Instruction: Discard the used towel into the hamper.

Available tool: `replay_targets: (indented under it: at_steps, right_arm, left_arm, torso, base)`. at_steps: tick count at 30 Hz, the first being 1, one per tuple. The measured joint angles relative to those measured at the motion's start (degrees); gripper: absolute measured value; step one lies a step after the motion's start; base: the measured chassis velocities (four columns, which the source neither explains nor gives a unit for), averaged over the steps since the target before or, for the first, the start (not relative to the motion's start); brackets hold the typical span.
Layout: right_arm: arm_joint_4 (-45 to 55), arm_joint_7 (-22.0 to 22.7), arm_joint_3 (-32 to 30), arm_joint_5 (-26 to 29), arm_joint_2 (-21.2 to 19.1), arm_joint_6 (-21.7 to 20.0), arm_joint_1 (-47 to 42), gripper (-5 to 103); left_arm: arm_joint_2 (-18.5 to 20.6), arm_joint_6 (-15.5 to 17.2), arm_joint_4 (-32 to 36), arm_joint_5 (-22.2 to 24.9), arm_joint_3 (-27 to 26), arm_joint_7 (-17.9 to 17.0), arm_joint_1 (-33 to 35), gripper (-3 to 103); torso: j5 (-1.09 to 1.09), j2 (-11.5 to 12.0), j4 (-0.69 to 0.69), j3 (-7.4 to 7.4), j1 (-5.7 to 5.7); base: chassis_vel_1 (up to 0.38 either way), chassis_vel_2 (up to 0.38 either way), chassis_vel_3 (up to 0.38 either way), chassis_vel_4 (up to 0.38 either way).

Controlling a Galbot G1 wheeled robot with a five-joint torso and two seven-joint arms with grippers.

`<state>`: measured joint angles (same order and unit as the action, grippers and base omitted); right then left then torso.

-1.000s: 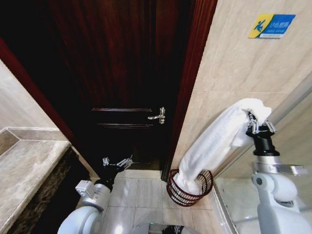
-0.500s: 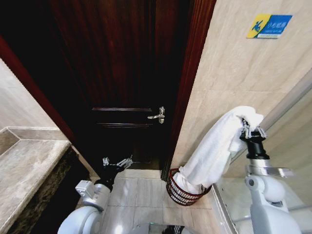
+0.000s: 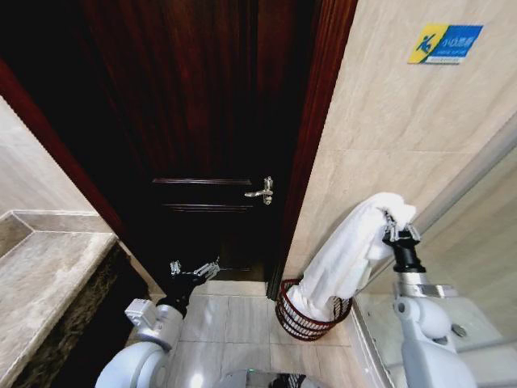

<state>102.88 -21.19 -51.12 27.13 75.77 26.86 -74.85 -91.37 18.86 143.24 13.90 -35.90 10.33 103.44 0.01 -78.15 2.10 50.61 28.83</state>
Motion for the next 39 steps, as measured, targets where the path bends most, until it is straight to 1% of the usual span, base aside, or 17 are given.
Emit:
replay_targets:
  at_steps: [1, 3, 4, 5, 6, 8, 10, 12, 13, 15, 17, 23, 28, 33, 39]
  right_arm:
    - [-0.4, 0.0, 0.3, -1.2, 0.5, 0.7, 0.0, 12]
    - [-1.2, -0.3, 0.8, -1.4, 0.8, 1.3, 0.1, 12]
    - [-2.6, -0.8, 1.3, -1.0, 0.9, 2.2, 0.4, 12]
    - [-2.6, -0.8, 1.3, -1.0, 0.9, 2.2, 0.4, 12]
    - [-5.0, -1.4, 1.9, -0.6, 1.3, 3.4, 0.9, 12]
    - [-7.1, -1.9, 2.4, -0.6, 1.8, 4.3, 1.1, 12]
    - [-8.6, -2.3, 2.8, -0.1, 2.2, 4.8, 1.1, 12]
    - [-11.0, -3.6, 3.7, 1.3, 2.5, 6.8, 1.1, 12]
    - [-11.0, -3.6, 3.7, 1.3, 2.5, 6.8, 1.1, 12]
    - [-13.3, -5.2, 4.2, 1.9, 2.7, 8.5, 1.3, 12]
    - [-14.5, -5.6, 4.4, 1.9, 2.8, 9.2, 1.7, 12]
    - [-16.9, -5.8, 4.6, 1.1, 3.0, 10.0, 2.4, 12]
    - [-20.9, -5.3, 4.6, 0.3, 3.0, 11.0, 3.1, 12]
    - [-23.5, -3.6, 5.3, 0.3, 3.1, 11.1, 3.1, 12]
    - [-26.1, -3.4, 6.2, 0.4, 3.4, 10.7, 3.5, 12]
  left_arm:
    - [0.0, 0.0, 0.0, 0.0, 0.0, 0.0, 0.0, 99]
    - [0.0, 0.0, 0.0, 0.0, 0.0, 0.0, 0.0, 99]
    - [0.0, 0.0, 0.0, 0.0, 0.0, 0.0, 0.0, 99]
    - [0.0, 0.0, 0.0, 0.0, 0.0, 0.0, 0.0, 99]
    - [0.0, 0.0, 0.0, 0.0, 0.0, 0.0, 0.0, 99]
    - [0.0, 0.0, 0.0, 0.0, 0.0, 0.0, 0.0, 99]
    - [0.0, 0.0, 0.0, 0.0, 0.0, 0.0, 0.0, 99]
    - [0.0, 0.0, 0.0, 0.0, 0.0, 0.0, 0.0, 99]
    - [0.0, 0.0, 0.0, 0.0, 0.0, 0.0, 0.0, 99]
    - [0.0, 0.0, 0.0, 0.0, 0.0, 0.0, 0.0, 99]
    - [0.0, 0.0, 0.0, 0.0, 0.0, 0.0, 0.0, 99]
    - [0.0, 0.0, 0.0, 0.0, 0.0, 0.0, 0.0, 99]
    - [0.0, 0.0, 0.0, 0.0, 0.0, 0.0, 0.0, 99]
    - [0.0, 0.0, 0.0, 0.0, 0.0, 0.0, 0.0, 99]
    - [0.0, 0.0, 0.0, 0.0, 0.0, 0.0, 0.0, 99]
  torso:
    - [-0.01, 0.0, 0.00, 0.00, 0.00]
    - [-0.05, 0.0, 0.00, 0.00, 0.00]
    - [-0.04, 0.0, 0.00, 0.00, 0.00]
    - [-0.04, 0.0, 0.00, 0.00, 0.00]
    - [-0.01, 0.0, 0.01, 0.00, 0.00]
    - [0.01, 0.0, 0.00, 0.00, 0.01]
    - [0.00, 0.0, 0.00, 0.00, 0.01]
    - [-0.01, 0.0, 0.00, 0.00, 0.01]
    - [-0.01, 0.0, 0.00, 0.00, 0.01]
    - [-0.01, 0.0, 0.00, 0.00, 0.01]
    - [-0.02, 0.0, 0.00, 0.00, 0.01]
    - [-0.02, 0.0, 0.00, 0.00, 0.01]
    - [0.00, 0.0, 0.00, 0.00, 0.01]
    - [-0.01, 0.0, 0.00, 0.00, 0.01]
    - [-0.02, 0.0, 0.00, 0.00, 0.01]
  base:
    - [0.000, 0.000, 0.000, 0.000]
    - [0.000, 0.000, 0.000, 0.000]
    - [0.000, 0.000, 0.000, 0.000]
    - [0.000, 0.000, 0.000, 0.000]
    - [0.000, 0.000, 0.000, 0.000]
    - [0.000, 0.000, 0.000, 0.000]
    - [0.000, 0.000, 0.000, 0.000]
    - [0.000, 0.000, 0.000, 0.000]
    - [0.000, 0.000, 0.000, 0.000]
    - [0.000, 0.000, 0.000, 0.000]
    - [0.000, 0.000, 0.000, 0.000]
    - [0.000, 0.000, 0.000, 0.000]
    - [0.000, 0.000, 0.000, 0.000]
    - [0.000, 0.000, 0.000, 0.000]
    - [0.000, 0.000, 0.000, 0.000]
